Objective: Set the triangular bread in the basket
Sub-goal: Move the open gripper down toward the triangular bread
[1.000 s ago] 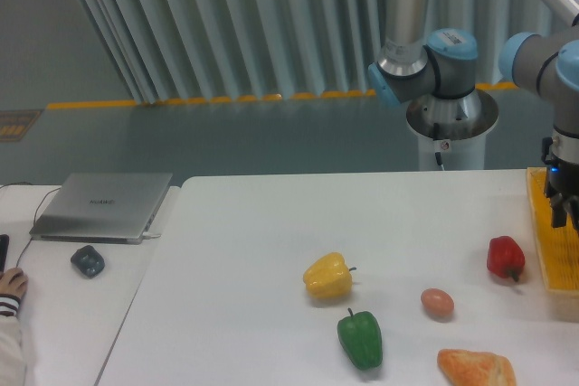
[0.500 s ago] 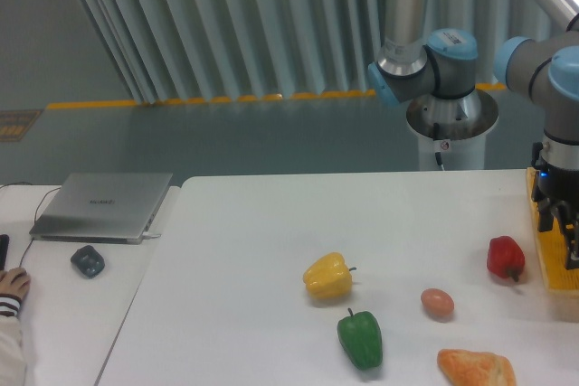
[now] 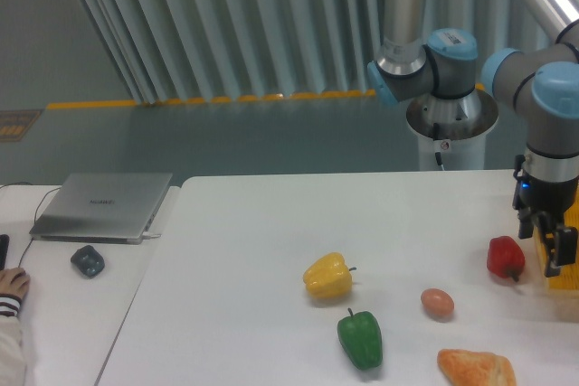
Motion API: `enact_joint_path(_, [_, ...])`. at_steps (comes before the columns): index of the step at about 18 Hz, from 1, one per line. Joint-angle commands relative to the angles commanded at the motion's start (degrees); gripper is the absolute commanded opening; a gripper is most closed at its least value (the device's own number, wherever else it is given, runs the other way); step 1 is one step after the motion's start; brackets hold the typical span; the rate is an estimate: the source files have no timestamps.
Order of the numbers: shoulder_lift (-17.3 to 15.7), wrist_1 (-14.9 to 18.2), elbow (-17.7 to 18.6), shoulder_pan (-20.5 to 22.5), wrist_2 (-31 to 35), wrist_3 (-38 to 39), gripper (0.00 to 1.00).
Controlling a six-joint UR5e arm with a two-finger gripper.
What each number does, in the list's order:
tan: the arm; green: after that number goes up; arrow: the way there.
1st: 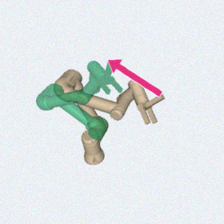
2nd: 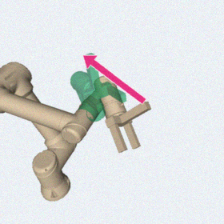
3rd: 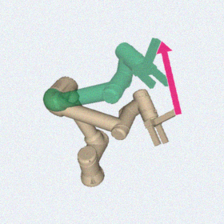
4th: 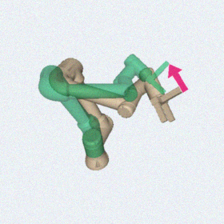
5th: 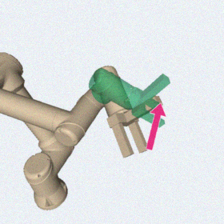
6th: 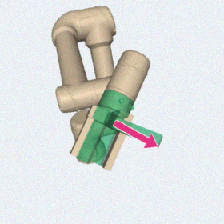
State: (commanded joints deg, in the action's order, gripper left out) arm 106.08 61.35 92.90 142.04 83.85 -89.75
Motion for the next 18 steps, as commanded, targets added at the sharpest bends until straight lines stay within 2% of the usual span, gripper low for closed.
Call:
enact_joint_path(2, [0.88, -0.26, -1.66, -1.41, -0.35, 7.09, 1.0])
enact_joint_path(3, [1.93, -0.53, -3.67, -1.76, -0.35, 10.53, 1.0])
enact_joint_path(4, [2.98, -0.53, -4.82, -2.03, -0.26, 11.26, 1.0])
enact_joint_path(6, [4.13, -1.66, -6.5, -2.73, -0.17, 11.35, 1.0])
enact_joint_path(9, [6.06, -7.46, -6.5, -4.92, 0.0, 11.18, 1.0])
enact_joint_path(13, [7.73, -8.35, -6.86, -6.42, 1.31, 10.91, 1.0])
enact_joint_path(18, [10.9, -11.25, -8.61, -10.2, 10.89, 11.09, 1.0])
